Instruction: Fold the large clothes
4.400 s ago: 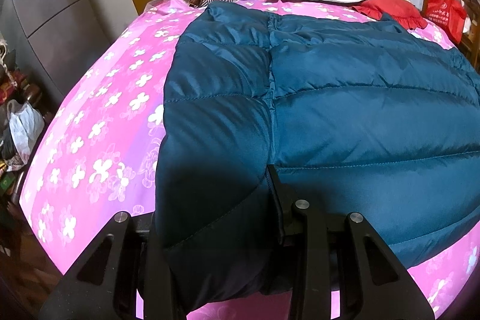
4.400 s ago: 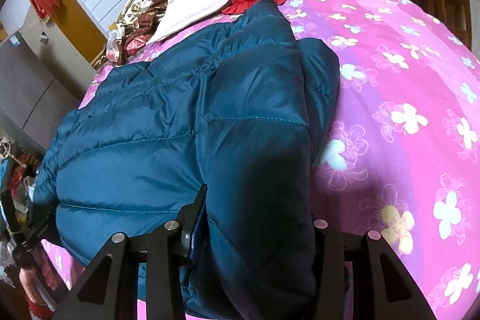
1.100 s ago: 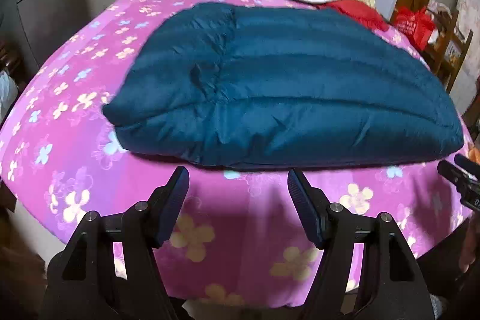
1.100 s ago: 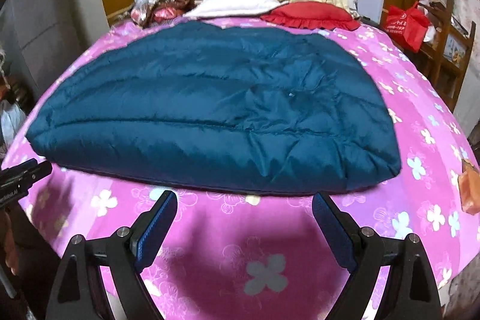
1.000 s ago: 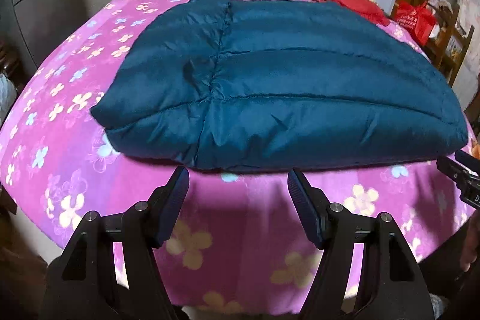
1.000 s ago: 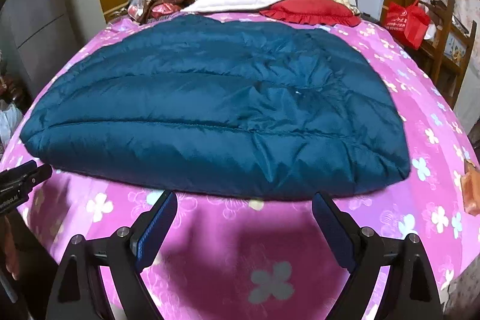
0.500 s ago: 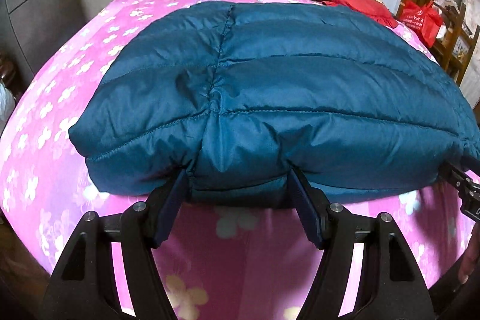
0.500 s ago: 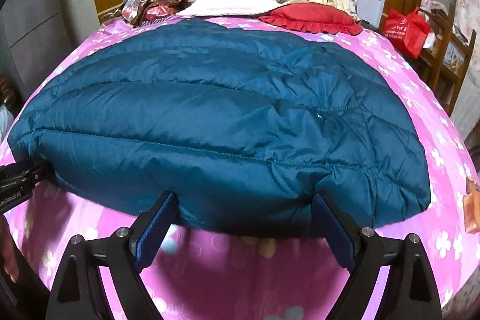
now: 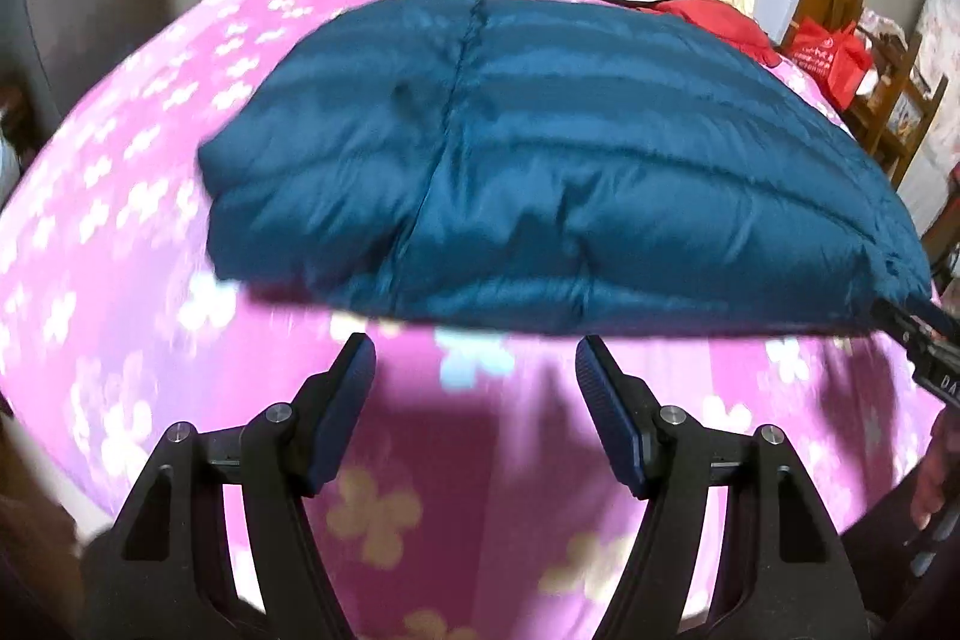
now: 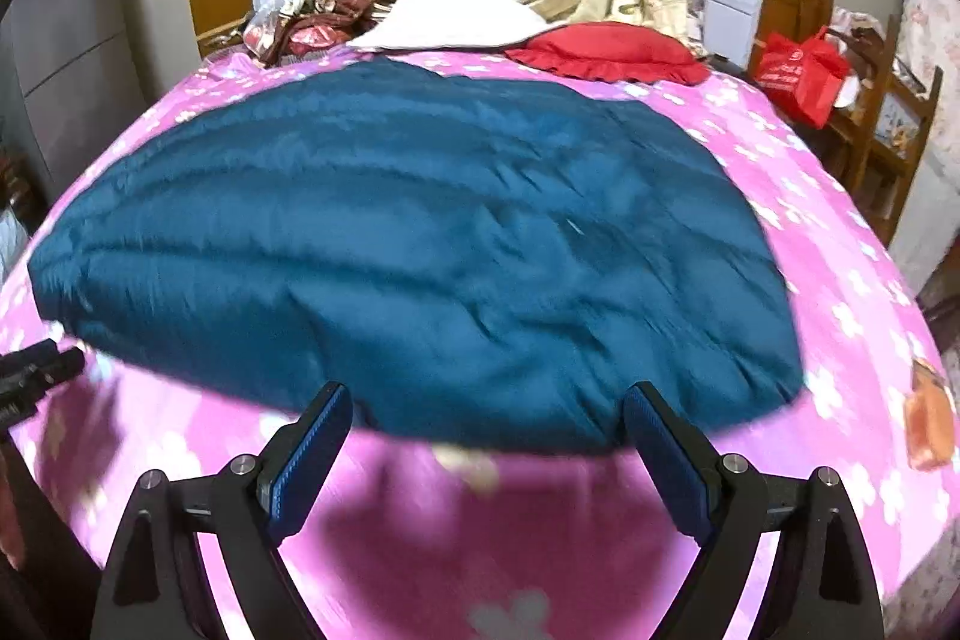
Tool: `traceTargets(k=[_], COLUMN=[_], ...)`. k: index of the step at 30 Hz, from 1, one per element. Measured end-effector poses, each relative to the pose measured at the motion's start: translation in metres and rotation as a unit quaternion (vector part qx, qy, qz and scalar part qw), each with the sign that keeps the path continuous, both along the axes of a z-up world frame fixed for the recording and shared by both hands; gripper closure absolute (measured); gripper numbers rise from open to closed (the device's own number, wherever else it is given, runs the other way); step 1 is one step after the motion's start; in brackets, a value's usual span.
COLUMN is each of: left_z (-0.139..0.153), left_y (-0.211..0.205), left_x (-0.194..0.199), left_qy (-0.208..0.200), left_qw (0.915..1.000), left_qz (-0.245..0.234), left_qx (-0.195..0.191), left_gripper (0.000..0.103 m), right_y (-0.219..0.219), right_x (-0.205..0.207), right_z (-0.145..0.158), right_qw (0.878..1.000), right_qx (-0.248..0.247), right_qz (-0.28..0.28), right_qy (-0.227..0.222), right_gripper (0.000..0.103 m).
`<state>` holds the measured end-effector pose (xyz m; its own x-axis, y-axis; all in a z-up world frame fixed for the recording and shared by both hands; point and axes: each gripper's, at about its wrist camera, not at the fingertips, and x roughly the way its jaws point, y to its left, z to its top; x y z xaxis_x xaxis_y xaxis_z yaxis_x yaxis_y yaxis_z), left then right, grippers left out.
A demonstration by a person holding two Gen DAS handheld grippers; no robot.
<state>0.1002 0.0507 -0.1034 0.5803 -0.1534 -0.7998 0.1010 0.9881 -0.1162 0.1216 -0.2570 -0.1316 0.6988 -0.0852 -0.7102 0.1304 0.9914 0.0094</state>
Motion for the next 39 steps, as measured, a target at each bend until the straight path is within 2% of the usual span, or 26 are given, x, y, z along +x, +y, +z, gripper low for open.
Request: traceTargets(k=[4, 8, 18, 29, 33, 37, 39], left_z=[-0.01, -0.013, -0.027, -0.029, -0.021, 0.002, 0.019], left_y=[-0.005, -0.018, -0.032, -0.031, -0.028, -0.017, -0.01], left_x=[0.002, 0.007, 0.045, 0.084, 0.065, 0.026, 0.005], left_qy=[0.016, 0.005, 0.002, 0.001, 0.003, -0.03, -0.064], left_qw=[0.9998, 0.9996, 0.9985, 0.9987, 0.9987, 0.9991, 0.9976], left_qz=[0.004, -0.006, -0.01, -0.009, -0.01, -0.007, 0.012], left_qx=[0.008, 0.026, 0.054, 0.051, 0.05, 0.029, 0.024], left_gripper=[0.034, 0.034, 0.034, 0.034, 0.034, 0.034, 0.034], right_y=[-0.01, -0.016, -0.013, -0.017, -0.017, -0.016, -0.015], right_x=[-0.006, 0.002, 0.031, 0.054, 0.037, 0.008, -0.005], right_z=[-0.014, -0.022, -0.024, -0.022, -0.015, -0.002, 0.005], right_qw=[1.0, 0.999, 1.0, 0.999, 0.999, 0.999, 0.999], right_qx=[0.004, 0.017, -0.011, -0.003, 0.005, 0.01, 0.015], right_qz=[-0.01, -0.021, -0.021, -0.028, -0.03, -0.028, -0.028], right_qy=[0.018, 0.023, 0.015, 0.015, 0.01, -0.014, -0.026], right_gripper=[0.013, 0.013, 0.013, 0.013, 0.013, 0.013, 0.013])
